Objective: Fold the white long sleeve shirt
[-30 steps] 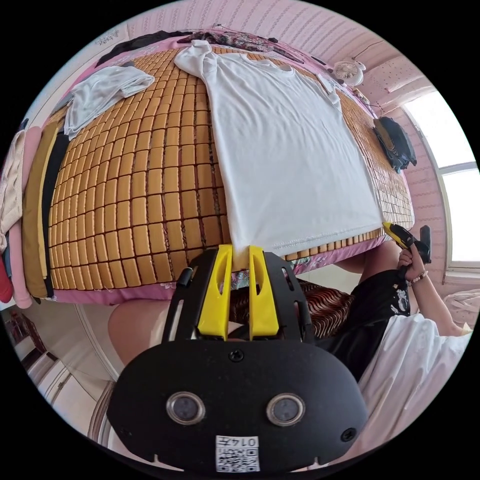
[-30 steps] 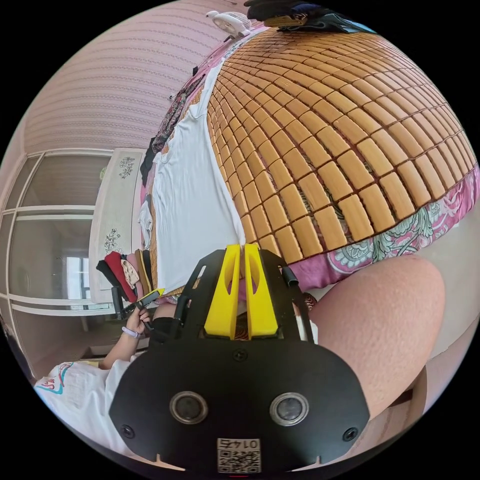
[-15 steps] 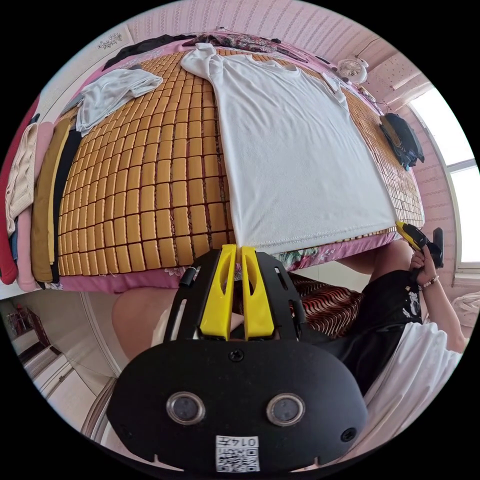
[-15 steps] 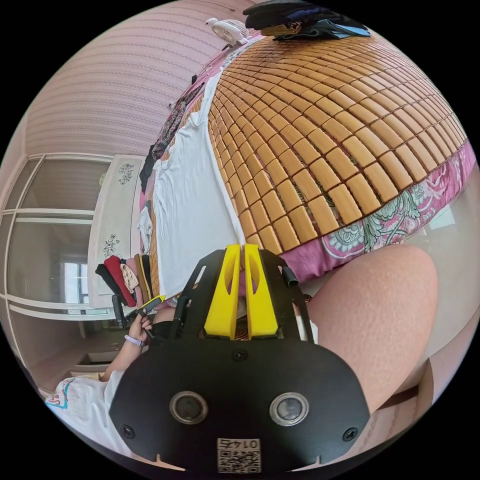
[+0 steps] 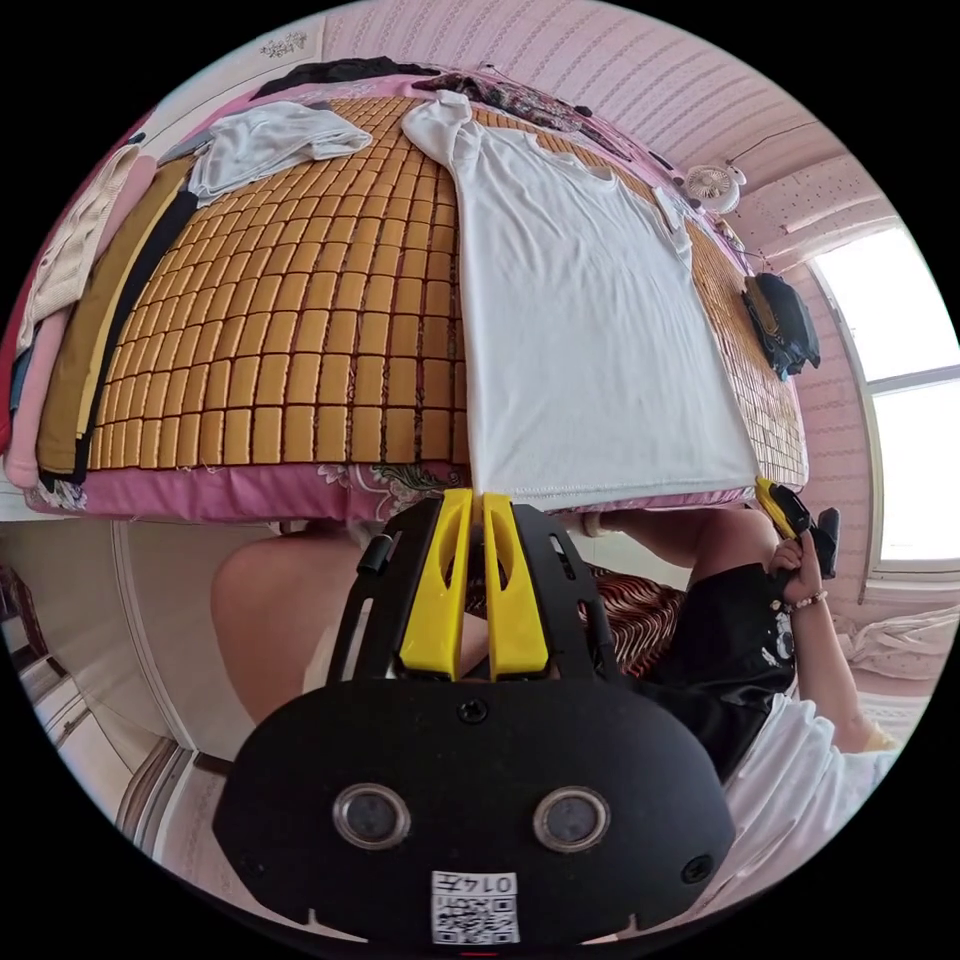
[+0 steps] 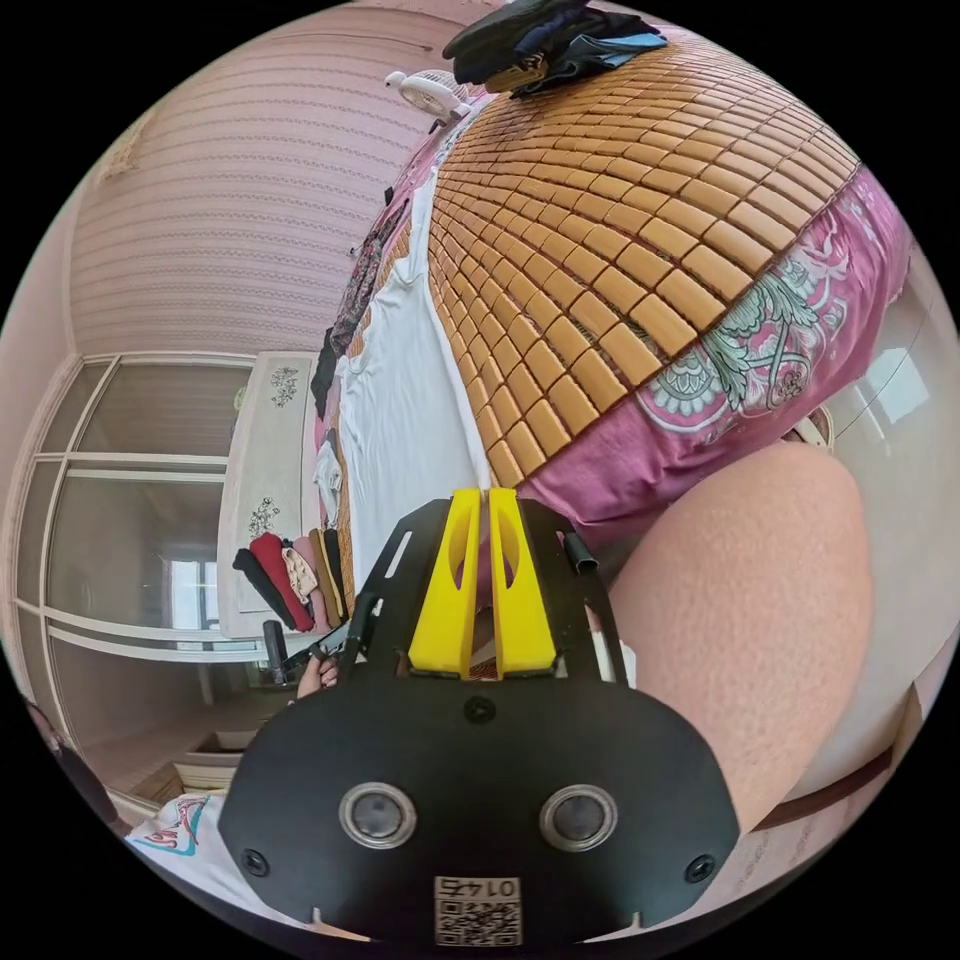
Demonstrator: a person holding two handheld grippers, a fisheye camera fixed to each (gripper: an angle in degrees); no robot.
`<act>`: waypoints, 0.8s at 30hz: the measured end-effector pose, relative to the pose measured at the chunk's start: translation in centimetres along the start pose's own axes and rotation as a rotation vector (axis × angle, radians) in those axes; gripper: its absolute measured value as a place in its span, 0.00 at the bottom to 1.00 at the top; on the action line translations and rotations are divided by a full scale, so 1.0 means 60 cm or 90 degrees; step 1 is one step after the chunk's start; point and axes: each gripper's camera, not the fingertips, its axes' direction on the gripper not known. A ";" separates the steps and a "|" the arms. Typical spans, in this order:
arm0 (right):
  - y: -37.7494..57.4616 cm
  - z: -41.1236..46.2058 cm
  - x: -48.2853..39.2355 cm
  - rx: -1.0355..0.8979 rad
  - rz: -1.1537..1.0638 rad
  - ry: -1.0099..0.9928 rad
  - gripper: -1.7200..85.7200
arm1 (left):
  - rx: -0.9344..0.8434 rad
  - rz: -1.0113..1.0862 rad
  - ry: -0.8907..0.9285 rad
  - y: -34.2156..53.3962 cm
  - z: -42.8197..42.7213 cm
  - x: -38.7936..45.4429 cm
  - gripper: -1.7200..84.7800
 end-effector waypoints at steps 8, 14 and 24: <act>0.037 -0.014 -0.010 0.030 -0.003 0.007 0.03 | 0.063 -0.010 0.041 0.023 -0.015 -0.032 0.04; 0.062 -0.030 -0.026 0.105 -0.023 -0.021 0.02 | 0.165 -0.092 0.047 0.045 -0.040 -0.067 0.03; 0.024 -0.050 -0.162 0.257 -0.276 0.170 0.02 | 0.260 0.028 0.062 -0.016 -0.026 -0.016 0.01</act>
